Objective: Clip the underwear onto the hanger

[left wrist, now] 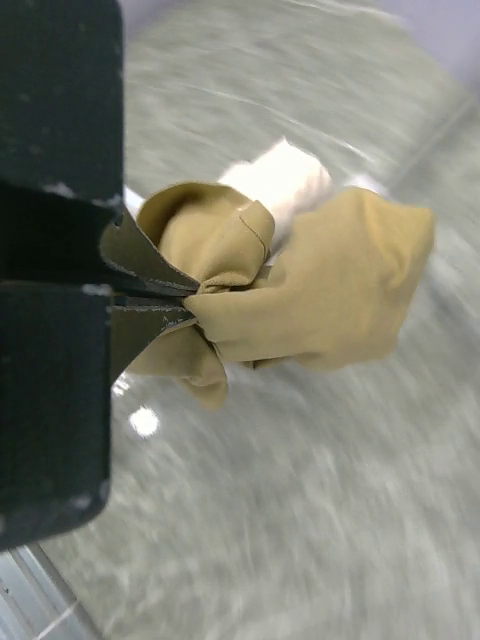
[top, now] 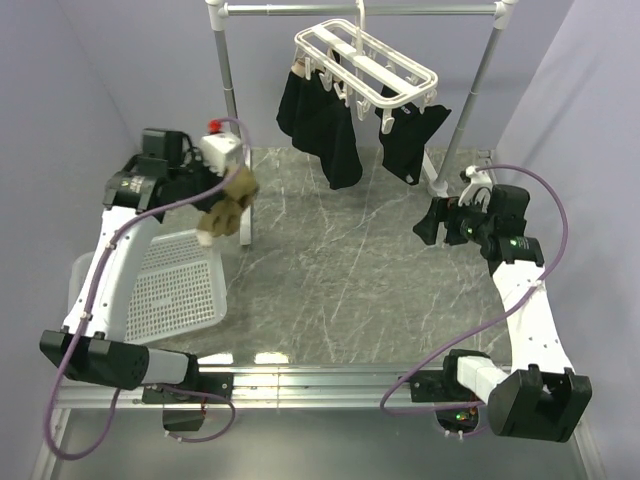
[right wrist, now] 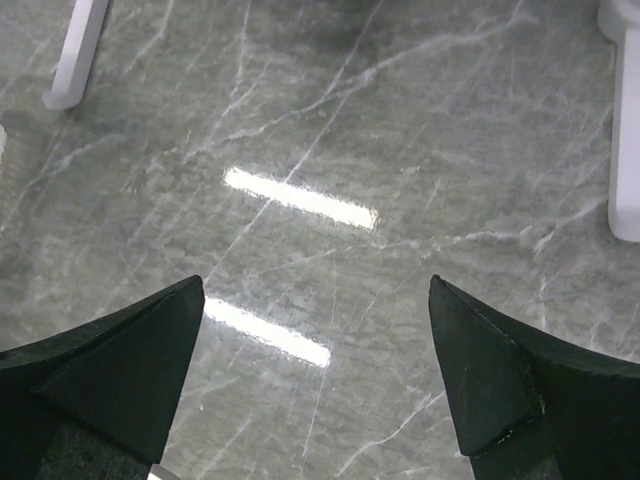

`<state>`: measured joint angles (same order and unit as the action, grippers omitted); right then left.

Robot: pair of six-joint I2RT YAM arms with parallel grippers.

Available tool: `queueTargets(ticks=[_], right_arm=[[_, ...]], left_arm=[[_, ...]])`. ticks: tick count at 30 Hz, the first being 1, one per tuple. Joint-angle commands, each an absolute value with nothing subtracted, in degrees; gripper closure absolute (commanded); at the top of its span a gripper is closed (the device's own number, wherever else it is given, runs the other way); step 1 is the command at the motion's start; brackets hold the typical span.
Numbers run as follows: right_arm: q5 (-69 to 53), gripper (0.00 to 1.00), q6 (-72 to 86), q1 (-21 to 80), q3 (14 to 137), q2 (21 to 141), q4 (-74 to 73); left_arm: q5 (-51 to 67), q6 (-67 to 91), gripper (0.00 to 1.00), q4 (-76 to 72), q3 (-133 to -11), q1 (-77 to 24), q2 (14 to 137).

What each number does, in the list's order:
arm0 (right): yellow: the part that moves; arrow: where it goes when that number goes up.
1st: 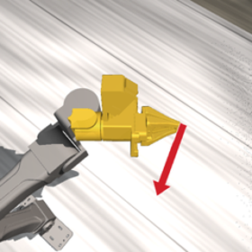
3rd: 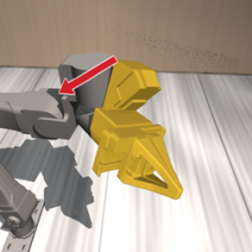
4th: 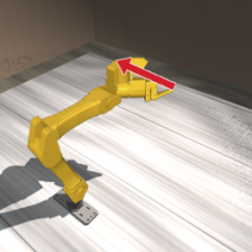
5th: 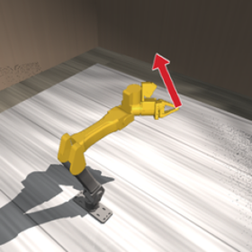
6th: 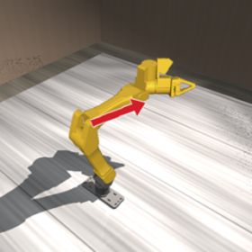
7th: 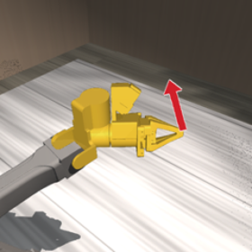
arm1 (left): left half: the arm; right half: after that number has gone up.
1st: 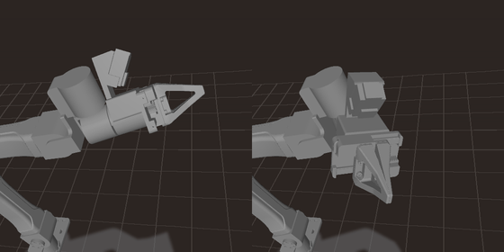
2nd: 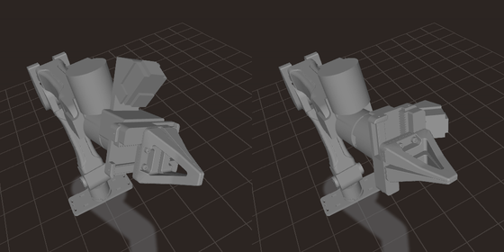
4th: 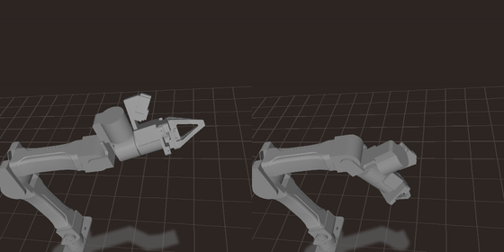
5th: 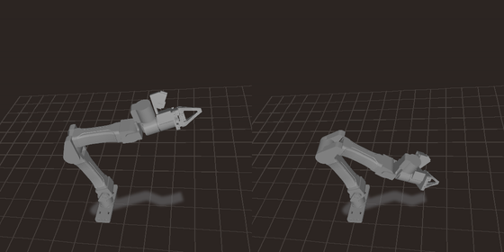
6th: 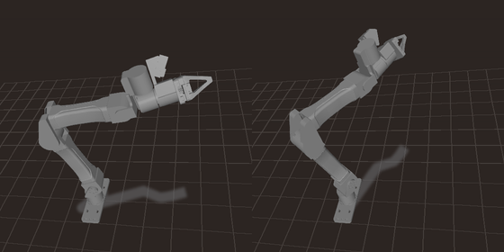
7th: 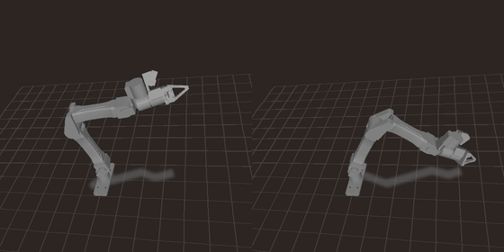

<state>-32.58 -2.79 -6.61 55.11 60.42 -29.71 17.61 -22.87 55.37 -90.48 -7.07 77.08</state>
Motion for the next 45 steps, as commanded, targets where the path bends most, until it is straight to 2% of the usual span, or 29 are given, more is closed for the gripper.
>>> queueTargets(ticks=[1,5,9,14,18,21,22,24,25,27,28,32,34,39,45], right_arm=[[-33.40,0.00,-1.93,-6.33,60.11,61.87,-29.61],[-33.84,0.00,-2.28,-6.77,62.57,63.37,-32.95],[-33.75,0.00,-3.51,-7.29,64.24,63.81,-35.85],[-33.13,0.00,-5.97,-8.17,65.30,63.72,-38.93],[-34.45,0.01,-8.52,-8.35,66.97,64.60,-41.31],[-34.63,0.04,-10.10,-8.35,68.37,65.74,-42.97],[-34.80,0.04,-11.06,-8.35,68.73,66.00,-43.76],[-35.50,0.05,-12.39,-8.17,69.52,67.23,-44.82],[-35.68,0.06,-13.52,-7.74,69.78,67.76,-45.87],[-35.42,0.09,-14.15,-6.51,69.96,69.42,-46.40],[-35.16,0.10,-14.41,-5.46,69.96,69.87,-46.58],[-30.34,0.15,-13.45,6.98,69.35,71.72,-43.78],[-27.61,0.17,-12.31,11.49,69.34,73.56,-41.59],[-24.18,0.34,-11.60,24.66,71.45,82.06,-39.64],[-21.19,0.41,-10.29,34.53,75.40,94.71,-38.94]], left_arm=[[20.22,-21.62,1.00,56.17,-92.12,-15.88,77.61],[15.75,-24.34,1.00,50.73,-82.82,-30.10,77.26],[11.43,-28.46,1.00,43.09,-74.11,-40.06,80.23],[8.54,-31.90,1.00,37.19,-75.41,-52.52,86.39],[0.98,-34.80,1.00,28.58,-71.56,-61.77,91.47],[-2.28,-34.46,0.92,26.19,-70.49,-65.39,94.91],[-1.94,-34.11,0.80,26.89,-70.75,-65.83,95.27],[-1.32,-31.47,0.56,28.21,-71.01,-65.83,93.79],[-0.45,-30.94,0.36,28.39,-70.67,-65.48,92.39],[0.78,-30.06,0.16,28.91,-69.18,-65.13,86.09],[1.49,-29.45,0.10,29.53,-69.17,-64.69,83.96],[12.44,-24.10,0.09,36.90,-73.12,-54.52,76.92],[14.23,-23.29,0.08,37.97,-73.13,-50.21,72.09],[15.11,-18.21,0.08,40.34,-73.83,-39.66,65.31],[21.44,-9.24,0.09,41.22,-70.49,-23.05,61.18]])
